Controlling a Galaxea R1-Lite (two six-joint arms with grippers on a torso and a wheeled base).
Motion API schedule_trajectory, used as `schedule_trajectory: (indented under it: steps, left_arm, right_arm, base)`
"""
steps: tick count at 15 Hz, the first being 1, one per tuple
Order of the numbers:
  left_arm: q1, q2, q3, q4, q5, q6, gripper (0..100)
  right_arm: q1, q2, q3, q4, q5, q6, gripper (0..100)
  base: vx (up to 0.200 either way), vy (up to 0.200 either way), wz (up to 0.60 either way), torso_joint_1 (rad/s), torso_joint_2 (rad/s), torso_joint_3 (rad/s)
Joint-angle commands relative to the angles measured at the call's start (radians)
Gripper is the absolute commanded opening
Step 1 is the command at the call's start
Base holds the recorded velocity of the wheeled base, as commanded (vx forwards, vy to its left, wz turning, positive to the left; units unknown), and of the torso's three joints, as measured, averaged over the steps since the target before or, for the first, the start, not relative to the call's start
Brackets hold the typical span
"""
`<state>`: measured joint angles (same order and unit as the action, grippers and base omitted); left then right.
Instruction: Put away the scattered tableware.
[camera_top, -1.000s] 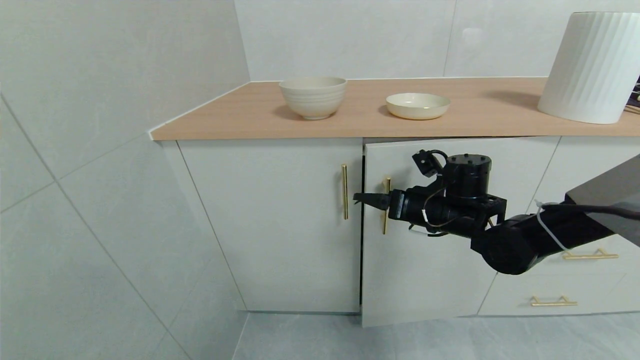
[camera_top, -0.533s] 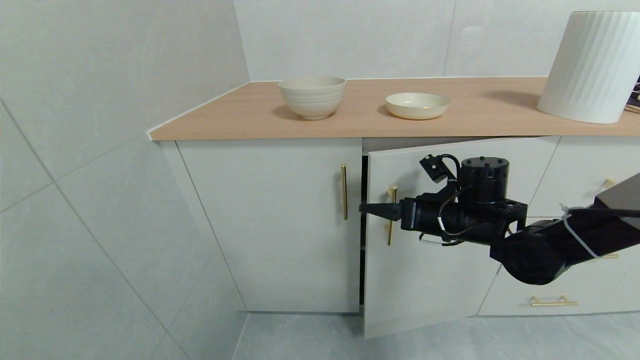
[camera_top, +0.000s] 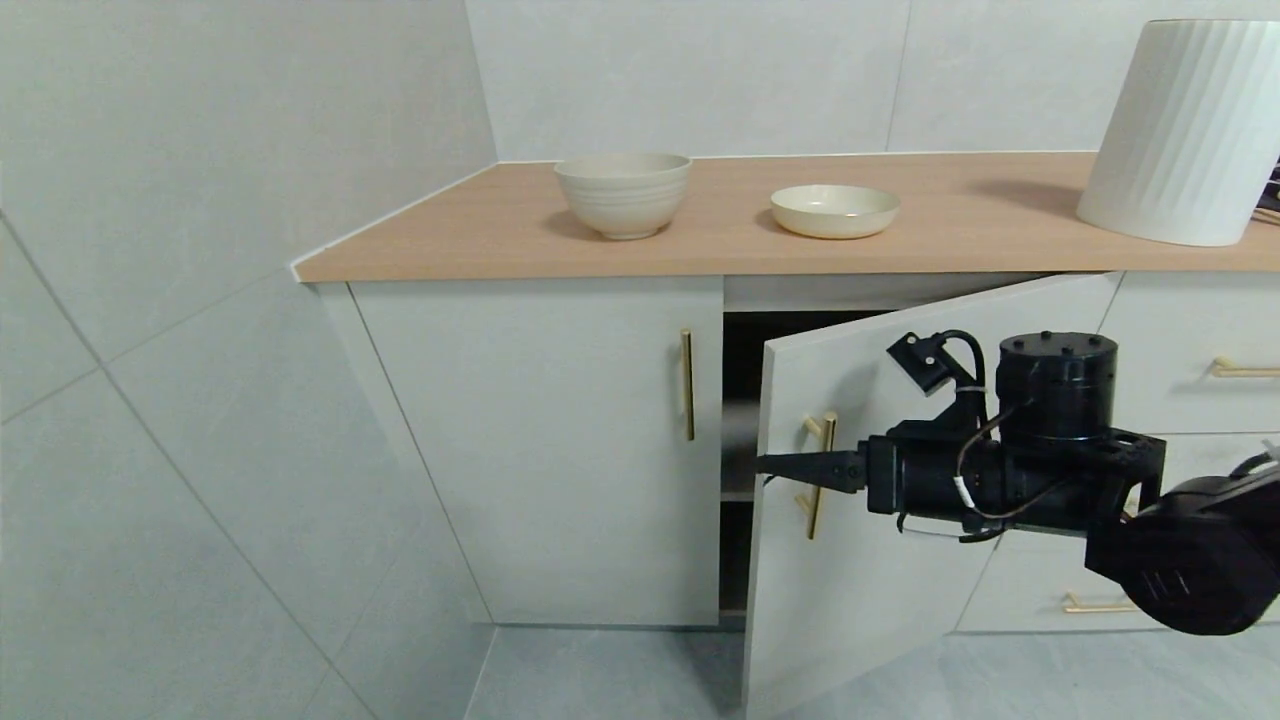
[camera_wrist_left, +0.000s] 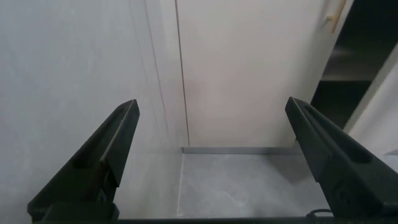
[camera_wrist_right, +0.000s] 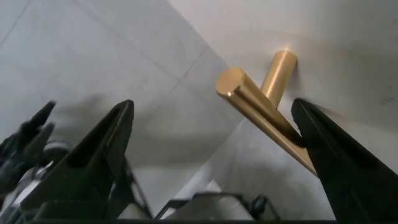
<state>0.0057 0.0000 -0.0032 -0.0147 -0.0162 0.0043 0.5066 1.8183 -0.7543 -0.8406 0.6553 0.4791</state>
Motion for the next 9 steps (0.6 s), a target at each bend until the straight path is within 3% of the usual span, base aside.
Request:
schedule_trajectory:
  steps: [1,4,6,7,8,9]
  left_arm:
    - [0.000,0.000,0.000,0.001,-0.002,0.005,100]
    - [0.000,0.000,0.000,0.002,-0.004,0.013,100]
    - [0.000,0.000,-0.006,0.001,-0.007,0.111,100]
    - [0.000,0.002,-0.027,0.004,-0.018,0.126,100]
    - [-0.001,0.071,-0.089,0.013,-0.070,0.128,100]
    - [-0.001,0.210,-0.169,0.015,-0.140,0.106,100]
  right_arm:
    - [0.001,-0.079,0.042,-0.009,0.012,-0.001,100]
    - [0.001,-0.120,0.095,-0.011,0.013,-0.002,100]
    - [0.001,-0.140,0.124,-0.011,0.013,-0.004,100]
    - [0.001,-0.145,0.136,-0.009,0.013,-0.002,100]
    - [0.001,-0.151,0.151,-0.011,0.015,-0.004,100]
    - [0.001,-0.159,0.168,-0.011,0.029,-0.004,100]
  base:
    - [0.000,0.000,0.00,0.000,0.00,0.000]
    - [0.000,0.000,0.00,0.000,0.00,0.000]
    - [0.000,0.000,0.00,0.000,0.00,0.000]
    - [0.000,0.000,0.00,0.000,0.00,0.000]
    - [0.000,0.000,0.00,0.000,0.00,0.000]
    - [0.000,0.000,0.00,0.000,0.00,0.000]
